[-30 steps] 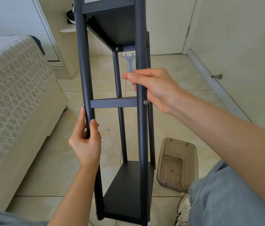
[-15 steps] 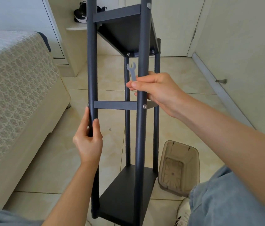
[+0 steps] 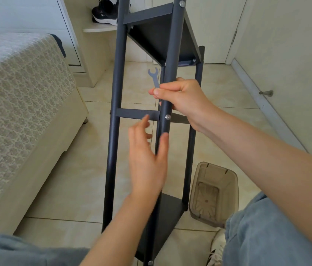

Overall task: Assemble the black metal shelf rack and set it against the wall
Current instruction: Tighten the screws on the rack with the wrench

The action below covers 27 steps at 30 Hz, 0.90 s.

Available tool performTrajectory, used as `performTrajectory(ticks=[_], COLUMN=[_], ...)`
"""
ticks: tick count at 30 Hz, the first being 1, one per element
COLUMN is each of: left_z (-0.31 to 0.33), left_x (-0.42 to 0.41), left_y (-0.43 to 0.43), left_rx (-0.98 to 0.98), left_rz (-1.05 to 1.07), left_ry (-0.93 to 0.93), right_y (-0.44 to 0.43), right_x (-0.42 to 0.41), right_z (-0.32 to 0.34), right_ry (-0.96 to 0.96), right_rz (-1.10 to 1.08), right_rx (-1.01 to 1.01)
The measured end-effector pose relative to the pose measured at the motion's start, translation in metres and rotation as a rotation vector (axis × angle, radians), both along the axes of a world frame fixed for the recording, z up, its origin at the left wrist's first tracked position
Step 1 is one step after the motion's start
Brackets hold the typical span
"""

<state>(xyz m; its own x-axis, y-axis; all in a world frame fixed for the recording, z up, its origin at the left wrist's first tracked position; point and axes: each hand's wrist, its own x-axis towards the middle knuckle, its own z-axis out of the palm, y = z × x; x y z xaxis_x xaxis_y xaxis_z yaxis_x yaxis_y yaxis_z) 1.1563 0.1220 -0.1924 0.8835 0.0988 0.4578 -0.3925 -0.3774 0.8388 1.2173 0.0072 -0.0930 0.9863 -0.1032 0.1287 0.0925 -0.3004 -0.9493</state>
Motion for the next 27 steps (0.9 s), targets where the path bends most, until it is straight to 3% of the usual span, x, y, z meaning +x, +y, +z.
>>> performTrajectory(ticks=[6,21,27], left_z=[-0.021,-0.039,-0.037], left_x=[-0.008,0.009,0.011], left_y=[-0.006,0.024,0.024], left_rx=[0.084,0.137,0.081], left_rz=[-0.016,0.101,0.107], left_ry=[0.046,-0.229,-0.2], right_y=[0.005,0.025,0.026], right_x=[0.004,0.012,0.016], right_z=[-0.002,0.0,-0.002], right_ry=[0.015,-0.052,-0.045], right_rz=[0.009,0.062,0.092], right_rx=[0.004,-0.054,-0.048])
